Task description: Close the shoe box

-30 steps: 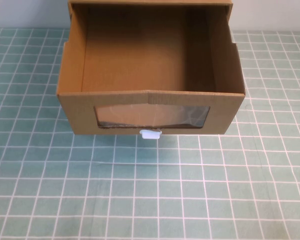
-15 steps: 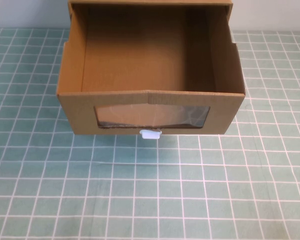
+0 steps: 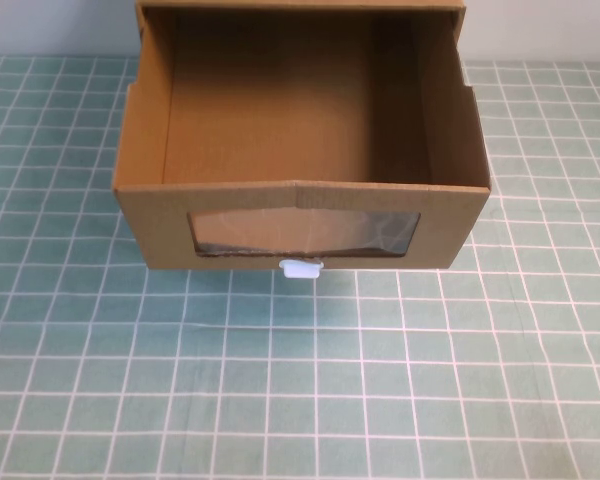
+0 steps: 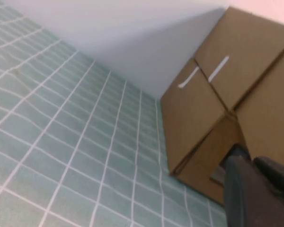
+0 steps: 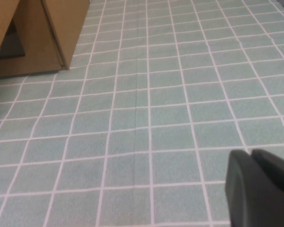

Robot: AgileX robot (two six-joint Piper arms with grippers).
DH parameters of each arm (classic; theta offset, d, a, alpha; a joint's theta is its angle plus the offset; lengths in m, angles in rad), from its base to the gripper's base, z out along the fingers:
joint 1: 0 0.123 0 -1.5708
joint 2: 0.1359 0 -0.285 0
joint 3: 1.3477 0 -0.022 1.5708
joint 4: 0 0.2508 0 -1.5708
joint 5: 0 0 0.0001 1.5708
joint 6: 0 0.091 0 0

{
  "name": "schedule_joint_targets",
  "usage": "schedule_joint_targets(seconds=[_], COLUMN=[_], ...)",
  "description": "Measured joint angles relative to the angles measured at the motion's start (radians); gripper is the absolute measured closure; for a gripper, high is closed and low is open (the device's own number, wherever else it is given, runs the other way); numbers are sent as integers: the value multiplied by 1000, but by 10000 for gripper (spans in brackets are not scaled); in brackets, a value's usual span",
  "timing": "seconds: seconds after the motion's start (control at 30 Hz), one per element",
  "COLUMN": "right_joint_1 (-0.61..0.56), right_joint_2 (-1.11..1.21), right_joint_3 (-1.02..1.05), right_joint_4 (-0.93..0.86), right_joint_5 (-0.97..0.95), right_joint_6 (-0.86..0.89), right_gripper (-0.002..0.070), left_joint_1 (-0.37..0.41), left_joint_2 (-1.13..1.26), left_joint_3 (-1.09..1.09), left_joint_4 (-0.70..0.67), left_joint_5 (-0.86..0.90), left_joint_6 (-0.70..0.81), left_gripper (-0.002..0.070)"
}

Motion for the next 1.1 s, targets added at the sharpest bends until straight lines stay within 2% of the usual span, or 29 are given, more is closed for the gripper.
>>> schedule_joint_targets(seconds=[0.07,0.23,0.37,0.5,0.63,0.87,1.1], right_joint_1=[0,0,0,0,0,0,0], right_joint_2=[0,0,0,0,0,0,0], right_joint_3=[0,0,0,0,0,0,0], right_joint_4=[0,0,0,0,0,0,0], right_joint_5=[0,0,0,0,0,0,0], right_joint_6=[0,0,0,0,0,0,0], right_gripper=[689,689,689,689,689,689,689], left_joint_1=[0,0,0,0,0,0,-30], left_joint_2=[0,70,271,521,776,1194,1508], left_joint_3=[0,-153,-381,-648,-889,-1317,-1662], left_joint_4=[-18,-19,-15,-17,-55,-266,-343], left_joint_5=[6,218,424,568,641,727,751], left_joint_6=[-3,8,105,264,428,744,860], left_gripper=[680,680,680,680,680,680,680])
